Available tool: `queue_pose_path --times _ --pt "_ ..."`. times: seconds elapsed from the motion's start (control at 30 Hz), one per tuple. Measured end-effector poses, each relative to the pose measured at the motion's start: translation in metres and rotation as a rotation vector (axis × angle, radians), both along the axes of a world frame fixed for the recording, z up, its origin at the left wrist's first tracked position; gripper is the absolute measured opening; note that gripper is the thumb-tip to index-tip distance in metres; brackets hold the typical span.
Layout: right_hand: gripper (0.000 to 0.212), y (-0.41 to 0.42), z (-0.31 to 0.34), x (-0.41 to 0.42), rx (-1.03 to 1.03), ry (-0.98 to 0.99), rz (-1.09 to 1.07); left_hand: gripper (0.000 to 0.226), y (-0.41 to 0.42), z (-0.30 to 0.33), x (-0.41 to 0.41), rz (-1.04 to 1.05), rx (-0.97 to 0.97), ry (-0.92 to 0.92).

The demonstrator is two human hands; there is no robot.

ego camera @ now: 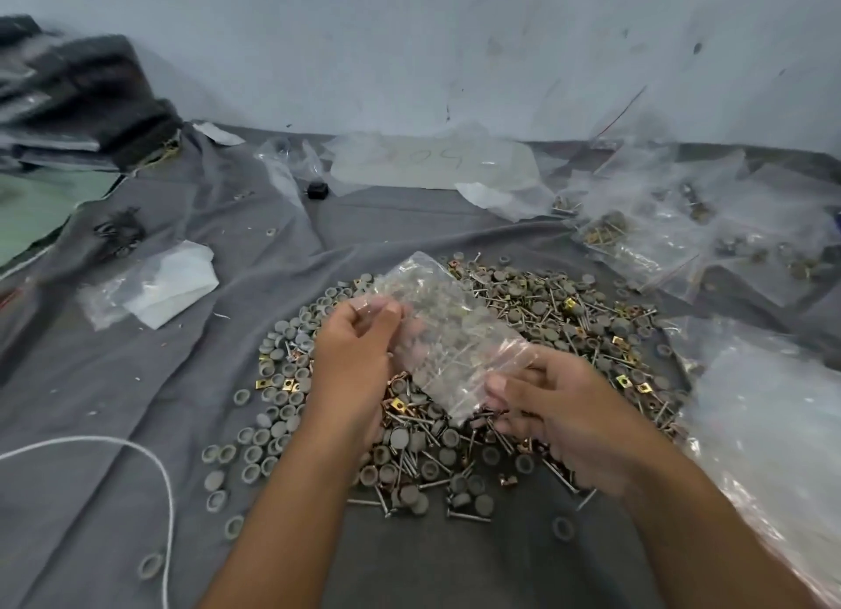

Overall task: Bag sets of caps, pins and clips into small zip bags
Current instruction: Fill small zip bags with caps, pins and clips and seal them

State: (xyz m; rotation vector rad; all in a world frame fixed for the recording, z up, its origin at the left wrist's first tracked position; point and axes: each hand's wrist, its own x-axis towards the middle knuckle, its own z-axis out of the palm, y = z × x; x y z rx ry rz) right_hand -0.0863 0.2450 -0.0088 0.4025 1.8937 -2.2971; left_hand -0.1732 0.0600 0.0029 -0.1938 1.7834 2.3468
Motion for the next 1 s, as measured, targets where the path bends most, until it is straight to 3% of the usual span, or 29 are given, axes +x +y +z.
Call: queue_pose_path --times 0.03,0.1,0.17,0.2,0.3,0.37,0.47,0.6,0.73,1.0 --pt "0.038 0.0 0.0 -0.002 0.032 0.017 -0.043 0.019 0.002 0.0 0.0 0.007 -0.051 -0.004" --pt "0.028 -0.002 -0.002 -0.005 0.136 0.052 -0.109 0.045 0.004 -0.004 0.002 0.072 -0.415 0.129" --pt "0.011 -0.005 -0.005 -0.006 0.258 0.088 -0.178 0.058 0.003 -0.004 0.008 0.116 -0.82 0.46" --pt "0.008 -0.007 -0.006 -0.007 0.309 0.113 -0.2 0.052 0.002 -0.002 0.011 0.035 -0.901 0.616" --pt "0.01 -0.014 -0.004 -0.007 0.396 0.206 -0.203 0.029 -0.003 0.003 0.022 -0.344 -0.903 0.728" --pt "0.018 -0.017 -0.001 -0.007 0.437 0.243 -0.207 0.024 -0.005 0.001 0.025 -0.383 -0.925 0.768" --pt "0.017 -0.023 0.004 -0.006 0.475 0.276 -0.204 0.013 -0.007 -0.001 0.03 -0.348 -0.922 0.778" --pt "0.019 -0.029 0.006 -0.007 0.472 0.252 -0.187 0.033 -0.008 0.0 0.033 -0.356 -0.951 0.793" --pt "0.028 -0.031 0.006 -0.009 0.479 0.205 -0.188 0.032 -0.011 0.002 0.032 -0.313 -0.908 0.735" --pt "0.016 -0.037 -0.001 -0.009 0.667 0.209 -0.303 0.024 -0.009 0.005 0.033 0.108 -0.994 0.797"
